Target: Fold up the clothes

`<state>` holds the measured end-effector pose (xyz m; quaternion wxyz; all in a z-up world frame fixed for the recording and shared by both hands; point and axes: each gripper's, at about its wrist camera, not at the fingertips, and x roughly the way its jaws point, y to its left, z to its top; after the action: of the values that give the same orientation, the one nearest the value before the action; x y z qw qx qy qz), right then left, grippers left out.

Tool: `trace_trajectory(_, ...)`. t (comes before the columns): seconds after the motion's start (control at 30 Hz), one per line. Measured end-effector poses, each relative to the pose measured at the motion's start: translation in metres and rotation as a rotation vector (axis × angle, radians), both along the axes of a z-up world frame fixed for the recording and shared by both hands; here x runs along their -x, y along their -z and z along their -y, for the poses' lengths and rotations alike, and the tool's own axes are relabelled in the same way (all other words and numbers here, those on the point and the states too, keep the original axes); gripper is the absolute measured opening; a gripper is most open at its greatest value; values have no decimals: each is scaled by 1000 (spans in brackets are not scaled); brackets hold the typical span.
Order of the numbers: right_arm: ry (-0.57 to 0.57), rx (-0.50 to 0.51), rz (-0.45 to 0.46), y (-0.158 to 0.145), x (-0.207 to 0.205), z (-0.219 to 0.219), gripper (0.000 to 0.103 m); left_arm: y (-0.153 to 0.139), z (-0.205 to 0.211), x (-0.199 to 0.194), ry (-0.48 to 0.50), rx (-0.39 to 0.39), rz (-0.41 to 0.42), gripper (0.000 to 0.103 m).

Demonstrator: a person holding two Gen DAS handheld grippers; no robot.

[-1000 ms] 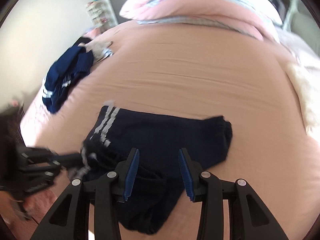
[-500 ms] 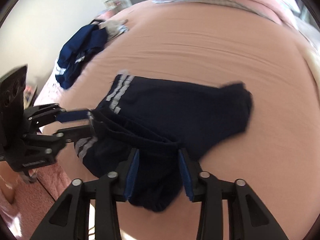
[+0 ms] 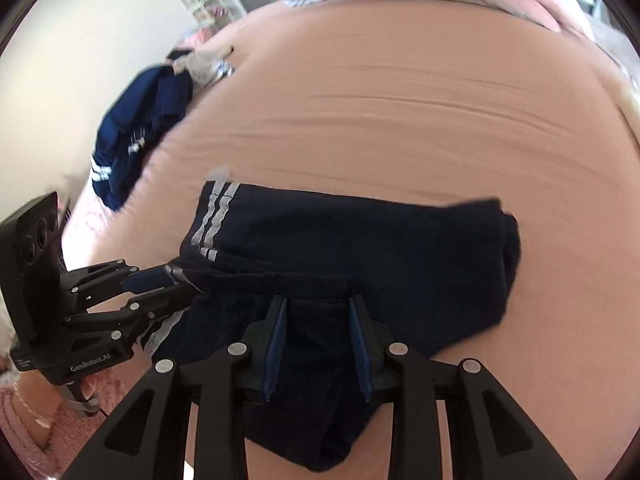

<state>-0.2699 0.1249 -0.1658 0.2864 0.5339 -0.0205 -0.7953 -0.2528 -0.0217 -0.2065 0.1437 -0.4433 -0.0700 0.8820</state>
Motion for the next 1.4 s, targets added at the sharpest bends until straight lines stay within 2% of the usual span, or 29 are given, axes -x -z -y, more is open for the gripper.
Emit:
trace_trajectory(0.07,47,25,-27,-8,-7,-12,30,-9,8,-5,-24,-21,-37,42)
trace_trajectory(0.13,95,40,-46,-17,-13,-24,30,-13,15,-5,-43,-38,-45,43)
trace_trajectory(0.2,105,38,-44,-22,-18,-30,30,-11,20,-6,-21,-50,-3,43)
trace_trajectory(0.3,40,49,-27,-25,-22,-23,31,-10,21,-10,14,-19,28,43)
trace_trajectory(0.33,11,35,-18,-25,-18,-18,37,-10,20,-12,25,-1,34,43)
trace_trajectory(0.37,-12,-2,-9,-20,-14,-11,41,-10,19,-14,37,16,40,41)
trace_trajectory(0.4,-29,-23,-4,-15,-13,-5,42,-11,19,-16,49,34,46,36)
trace_trajectory(0.43,-45,-37,0,-10,-13,0,41,-11,18,-17,61,52,52,16)
trace_trajectory(0.47,-60,-51,4,-6,-13,6,39,-11,17,-19,72,70,58,13)
trace_trajectory(0.5,-74,-54,-19,-6,-15,11,22,-11,17,-21,84,87,64,12)
trace_trajectory(0.53,-81,-58,-54,-9,-18,14,15,-12,16,-23,94,104,68,10)
trace_trajectory(0.6,-72,-44,-101,-18,-21,15,10,-26,21,-24,84,104,38,10)
trace_trajectory(0.77,-29,27,-197,-46,-18,6,9,-58,33,-19,83,76,-32,10)
trace_trajectory(0.87,-1,37,-227,-52,-3,4,9,-57,36,-2,82,86,-31,10)
trace_trajectory(0.97,19,8,-173,-34,23,3,10,-56,43,5,62,55,-40,11)
trace_trajectory(1.0,20,-13,-123,-19,32,5,10,-57,47,4,51,45,-50,11)
trace_trajectory(1.07,21,-40,-16,10,45,5,10,-61,56,2,28,23,-70,19)
trace_trajectory(1.1,29,-11,-9,10,44,0,10,-62,60,1,16,12,-80,19)
trace_trajectory(1.17,55,64,-29,-1,39,-13,11,-66,69,-1,-7,-9,-100,32)
trace_trajectory(1.23,124,128,-73,-16,31,-31,21,-70,77,-3,-28,-35,-126,34)
trace_trajectory(1.27,181,155,-98,-23,27,-41,21,-77,83,-11,-18,-86,-194,34)
trace_trajectory(1.33,300,208,-114,-30,15,-60,22,-77,90,-12,6,-144,-193,34)
trace_trajectory(1.4,290,246,-90,-27,5,-56,22,-69,89,-12,55,-144,-144,34)
